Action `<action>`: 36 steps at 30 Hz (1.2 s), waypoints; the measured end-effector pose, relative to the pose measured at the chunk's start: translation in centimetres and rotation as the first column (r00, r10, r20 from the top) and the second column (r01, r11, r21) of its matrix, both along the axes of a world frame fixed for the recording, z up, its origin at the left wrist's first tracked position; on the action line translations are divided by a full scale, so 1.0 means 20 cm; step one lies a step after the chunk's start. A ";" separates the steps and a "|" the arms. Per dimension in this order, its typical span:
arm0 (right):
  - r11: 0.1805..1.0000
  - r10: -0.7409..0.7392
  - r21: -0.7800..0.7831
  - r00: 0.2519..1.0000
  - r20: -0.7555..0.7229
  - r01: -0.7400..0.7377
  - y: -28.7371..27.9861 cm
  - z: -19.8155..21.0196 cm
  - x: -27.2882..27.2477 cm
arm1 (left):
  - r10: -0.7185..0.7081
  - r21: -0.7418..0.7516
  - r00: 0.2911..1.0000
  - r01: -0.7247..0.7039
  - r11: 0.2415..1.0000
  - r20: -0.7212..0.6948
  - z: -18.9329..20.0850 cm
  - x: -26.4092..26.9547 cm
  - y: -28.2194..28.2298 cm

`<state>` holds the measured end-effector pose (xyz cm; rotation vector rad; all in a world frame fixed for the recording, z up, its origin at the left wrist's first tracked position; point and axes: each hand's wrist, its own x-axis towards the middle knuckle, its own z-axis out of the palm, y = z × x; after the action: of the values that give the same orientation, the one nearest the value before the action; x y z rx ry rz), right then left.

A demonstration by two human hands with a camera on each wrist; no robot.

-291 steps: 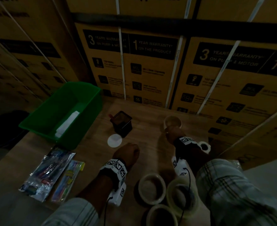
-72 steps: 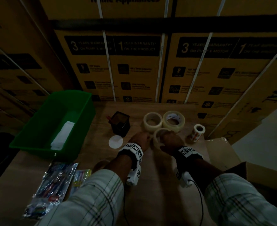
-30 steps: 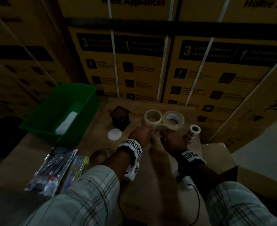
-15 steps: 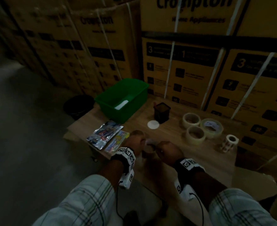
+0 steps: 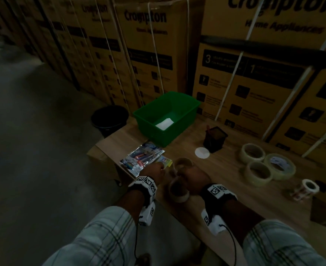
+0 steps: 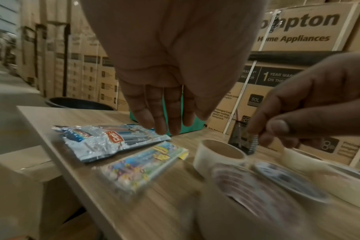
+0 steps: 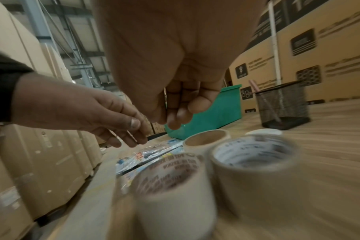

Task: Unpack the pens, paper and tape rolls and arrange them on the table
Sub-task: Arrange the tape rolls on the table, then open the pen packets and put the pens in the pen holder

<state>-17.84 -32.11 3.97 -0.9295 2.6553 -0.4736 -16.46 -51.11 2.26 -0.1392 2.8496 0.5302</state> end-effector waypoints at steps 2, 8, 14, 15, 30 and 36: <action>1.000 -0.016 0.007 1.000 -0.022 0.016 -0.07 -0.01 -0.06 | 0.010 -0.006 0.999 -0.010 1.000 0.034 -0.04 -0.07 -0.06; 0.975 -0.183 0.115 0.982 -0.056 0.188 -0.27 -0.05 -0.24 | -0.062 0.015 0.996 0.061 0.998 0.064 -0.18 -0.28 -0.17; 0.932 -0.323 0.152 0.944 -0.066 0.329 -0.38 -0.10 -0.30 | -0.163 -0.115 0.986 0.165 0.980 0.020 -0.32 -0.37 -0.21; 0.927 -0.333 0.164 0.941 -0.054 0.338 -0.40 -0.11 -0.30 | -0.167 -0.104 0.985 0.170 0.980 0.039 -0.33 -0.38 -0.21; 0.899 -0.397 0.225 0.916 0.058 0.376 -0.42 -0.21 -0.23 | -0.214 -0.171 0.960 0.245 0.954 0.182 -0.35 -0.36 -0.16; 0.889 -0.426 0.227 0.900 0.091 0.398 -0.32 -0.24 -0.19 | -0.185 -0.172 0.967 0.214 0.961 0.173 -0.32 -0.36 -0.12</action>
<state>-21.67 -38.60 -0.77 -0.2534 2.7046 -0.3311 -23.60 -53.54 -4.14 0.0722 2.7147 0.1959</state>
